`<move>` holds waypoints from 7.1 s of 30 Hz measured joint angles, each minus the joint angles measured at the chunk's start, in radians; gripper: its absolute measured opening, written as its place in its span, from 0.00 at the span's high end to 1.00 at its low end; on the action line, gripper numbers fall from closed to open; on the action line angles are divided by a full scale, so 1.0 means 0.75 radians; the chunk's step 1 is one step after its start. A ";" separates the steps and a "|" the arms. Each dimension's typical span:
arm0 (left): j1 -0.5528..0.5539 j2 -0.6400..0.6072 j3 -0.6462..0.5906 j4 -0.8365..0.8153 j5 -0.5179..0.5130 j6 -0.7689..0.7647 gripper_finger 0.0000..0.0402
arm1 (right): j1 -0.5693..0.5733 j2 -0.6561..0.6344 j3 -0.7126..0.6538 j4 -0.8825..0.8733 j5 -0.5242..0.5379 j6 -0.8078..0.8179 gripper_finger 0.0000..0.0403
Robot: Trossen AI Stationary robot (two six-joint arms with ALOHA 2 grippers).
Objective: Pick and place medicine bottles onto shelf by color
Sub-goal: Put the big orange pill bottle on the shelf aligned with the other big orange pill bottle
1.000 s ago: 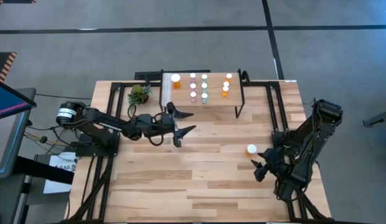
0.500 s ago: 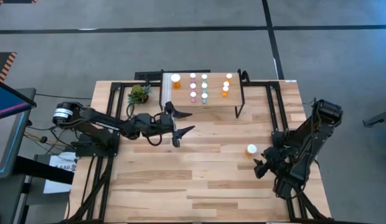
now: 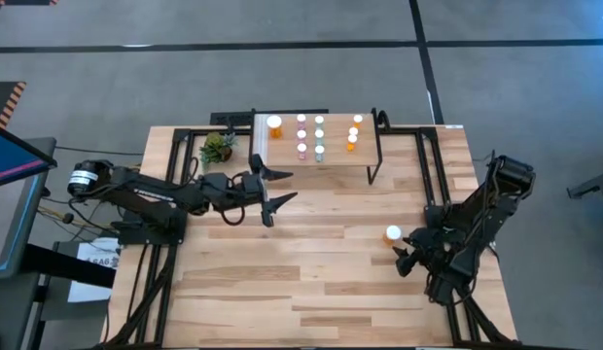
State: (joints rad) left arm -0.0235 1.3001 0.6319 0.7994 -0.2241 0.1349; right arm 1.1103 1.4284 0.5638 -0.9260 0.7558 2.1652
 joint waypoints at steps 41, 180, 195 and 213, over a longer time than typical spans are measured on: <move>0.000 0.008 0.000 -0.088 0.081 -0.107 0.41 | -0.271 0.000 -0.114 0.364 0.151 -0.421 0.51; -0.074 0.091 0.420 -0.720 -0.875 -0.125 0.53 | -0.653 -0.240 0.134 1.219 0.109 -2.189 0.37; 0.200 0.091 -0.019 -0.096 -0.848 -0.288 0.53 | -0.655 -0.240 0.134 1.214 0.111 -2.184 0.37; 0.288 0.101 -0.068 -0.087 -0.734 -0.471 0.53 | -0.683 -0.240 0.134 1.214 0.114 -2.174 0.37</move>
State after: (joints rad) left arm 0.1928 1.3761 0.5812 0.7339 -0.7746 -0.2187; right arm 0.5983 1.2484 0.6643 -0.0154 0.8410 0.5346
